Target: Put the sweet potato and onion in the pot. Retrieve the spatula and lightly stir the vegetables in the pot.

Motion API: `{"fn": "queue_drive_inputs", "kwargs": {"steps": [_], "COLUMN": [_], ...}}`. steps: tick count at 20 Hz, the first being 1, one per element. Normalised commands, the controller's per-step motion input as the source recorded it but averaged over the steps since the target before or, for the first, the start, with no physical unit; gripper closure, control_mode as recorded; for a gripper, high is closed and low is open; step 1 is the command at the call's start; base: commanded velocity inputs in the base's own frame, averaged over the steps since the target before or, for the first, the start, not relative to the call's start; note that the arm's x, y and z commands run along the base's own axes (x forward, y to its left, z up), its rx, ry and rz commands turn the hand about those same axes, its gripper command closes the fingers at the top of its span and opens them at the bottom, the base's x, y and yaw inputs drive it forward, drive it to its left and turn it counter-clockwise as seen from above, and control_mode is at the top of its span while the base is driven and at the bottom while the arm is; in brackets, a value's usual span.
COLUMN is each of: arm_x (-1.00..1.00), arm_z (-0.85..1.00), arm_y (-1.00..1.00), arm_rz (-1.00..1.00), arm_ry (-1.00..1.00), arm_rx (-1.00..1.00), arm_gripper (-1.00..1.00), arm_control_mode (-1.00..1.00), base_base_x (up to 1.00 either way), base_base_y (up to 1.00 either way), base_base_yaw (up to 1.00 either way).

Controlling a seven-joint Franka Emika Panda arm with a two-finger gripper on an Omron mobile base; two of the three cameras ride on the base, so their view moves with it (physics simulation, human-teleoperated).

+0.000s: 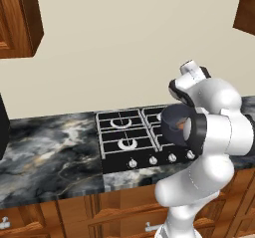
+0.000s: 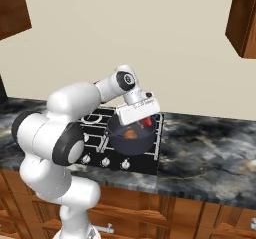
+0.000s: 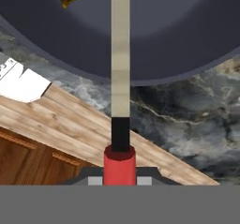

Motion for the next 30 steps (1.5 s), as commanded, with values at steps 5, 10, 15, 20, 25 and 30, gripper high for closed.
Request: {"fn": "queue_drive_inputs", "kwargs": {"steps": [5, 10, 15, 20, 25, 30], "arm_x": [-0.29, -0.38, -0.08, 0.0, 0.0, 0.0], "arm_z": [0.83, 0.09, -0.34, -0.18, -0.1, -0.02], "arm_y": [-0.16, -0.16, -0.01, -0.02, -0.03, -0.01], "arm_rz": [0.0, 0.0, 0.0, 0.0, 0.0, 0.0], "arm_ry": [0.03, 0.12, 0.03, 0.03, 0.12, 0.19], "arm_rx": [0.03, 0.0, 0.0, 0.0, 0.0, 0.0], "arm_gripper": [1.0, 1.0, 1.0, 1.0, 1.0, 1.0], "arm_control_mode": [-1.0, -1.0, -1.0, -1.0, -1.0, -1.0], "base_base_x": [0.0, 0.0, 0.0, 0.0, 0.0, 0.0], "base_base_y": [0.0, 0.0, 0.0, 0.0, 0.0, 0.0], "base_base_yaw": [0.0, 0.0, 0.0, 0.0, 0.0, 0.0]}}
